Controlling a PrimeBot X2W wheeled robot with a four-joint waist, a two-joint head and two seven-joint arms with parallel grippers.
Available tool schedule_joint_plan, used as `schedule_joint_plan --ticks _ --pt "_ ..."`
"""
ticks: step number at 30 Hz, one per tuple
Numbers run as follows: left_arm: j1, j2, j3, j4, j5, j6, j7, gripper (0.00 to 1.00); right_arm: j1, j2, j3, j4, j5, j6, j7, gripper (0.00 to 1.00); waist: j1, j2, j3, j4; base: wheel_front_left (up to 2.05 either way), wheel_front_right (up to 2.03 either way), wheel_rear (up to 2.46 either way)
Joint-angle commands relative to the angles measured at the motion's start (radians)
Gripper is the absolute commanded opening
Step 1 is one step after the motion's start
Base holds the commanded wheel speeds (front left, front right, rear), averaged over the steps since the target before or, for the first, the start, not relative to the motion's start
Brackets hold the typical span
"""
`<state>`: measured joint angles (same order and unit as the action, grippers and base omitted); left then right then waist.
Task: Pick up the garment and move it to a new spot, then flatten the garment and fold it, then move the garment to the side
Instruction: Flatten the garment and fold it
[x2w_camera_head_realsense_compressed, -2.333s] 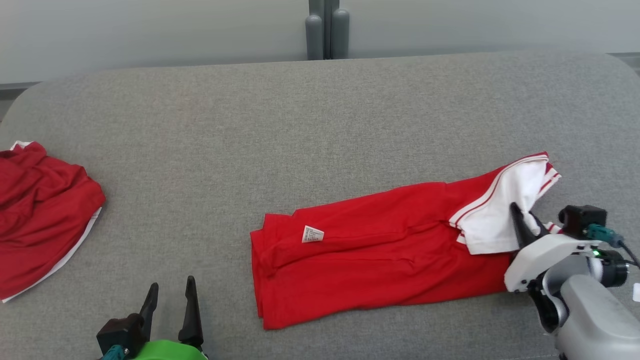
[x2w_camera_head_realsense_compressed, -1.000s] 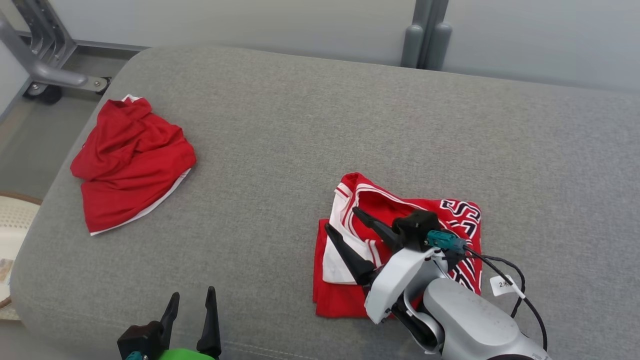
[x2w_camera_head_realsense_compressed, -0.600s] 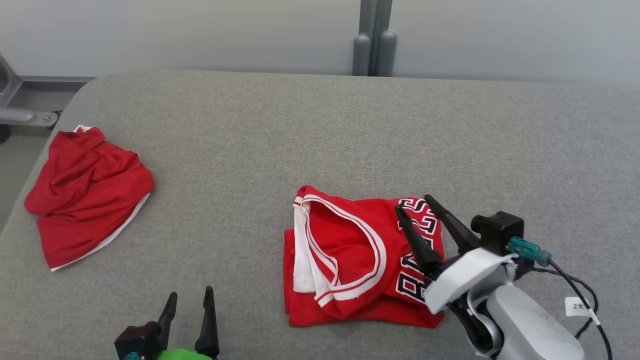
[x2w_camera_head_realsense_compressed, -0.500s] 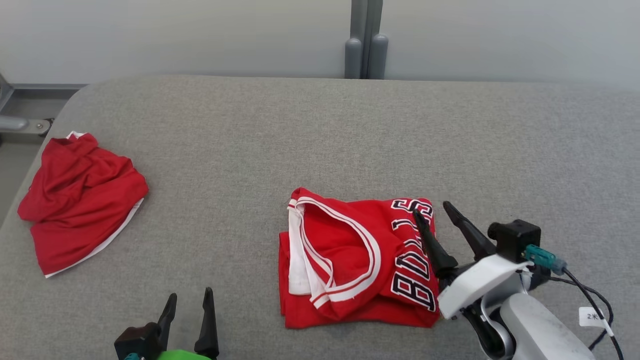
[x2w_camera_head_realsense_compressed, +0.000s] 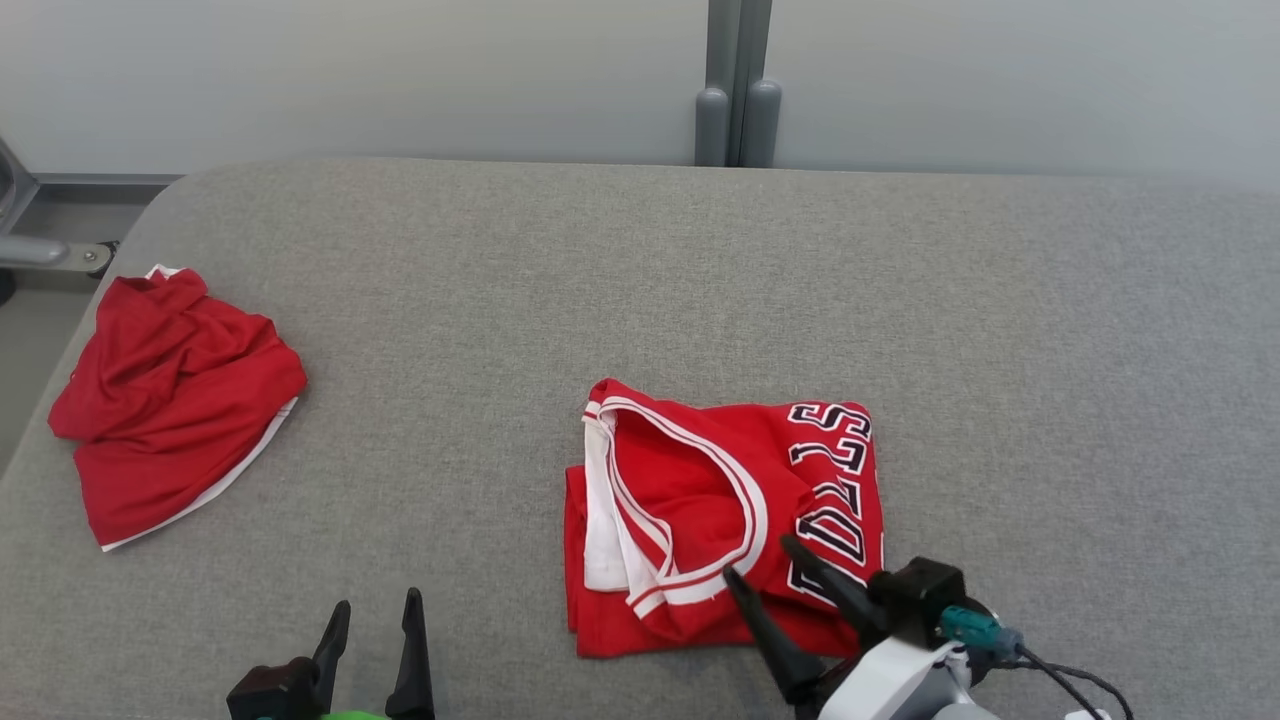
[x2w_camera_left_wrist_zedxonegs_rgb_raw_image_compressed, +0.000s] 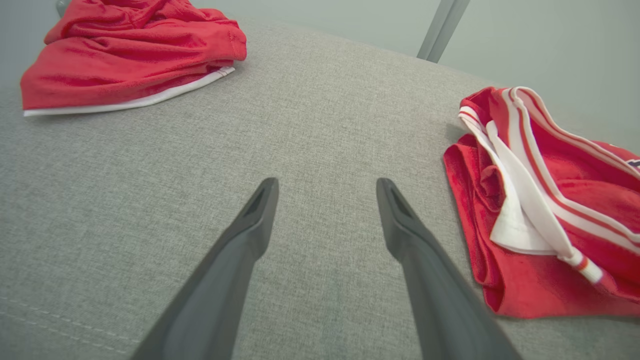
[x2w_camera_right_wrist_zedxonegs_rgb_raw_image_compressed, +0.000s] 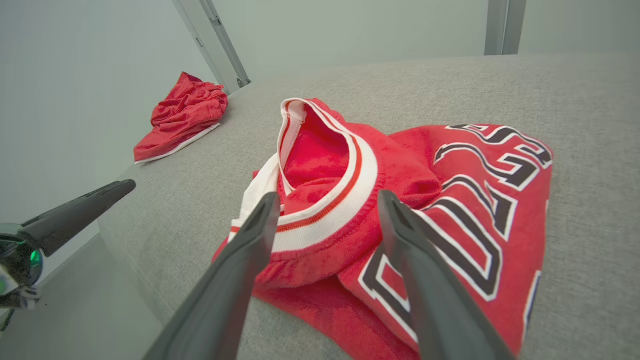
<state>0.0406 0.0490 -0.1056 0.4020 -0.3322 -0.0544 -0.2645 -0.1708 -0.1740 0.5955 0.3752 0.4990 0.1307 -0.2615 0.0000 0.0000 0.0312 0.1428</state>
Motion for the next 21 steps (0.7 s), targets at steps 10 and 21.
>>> schedule_joint_plan --ticks 10,21 --pt "0.006 0.003 0.001 0.002 0.002 -0.003 0.001 1.0 -0.044 -0.008 0.165 0.04 -0.044 0.0 0.018 1.0 0.0 0.0 0.009 0.03 0.0 0.0 0.0" --pt "0.001 0.003 -0.008 0.003 -0.016 0.008 0.001 1.0 -0.099 0.007 0.201 0.128 -0.152 0.0 0.015 1.0 0.0 0.0 0.027 0.042 0.0 0.0 0.0"
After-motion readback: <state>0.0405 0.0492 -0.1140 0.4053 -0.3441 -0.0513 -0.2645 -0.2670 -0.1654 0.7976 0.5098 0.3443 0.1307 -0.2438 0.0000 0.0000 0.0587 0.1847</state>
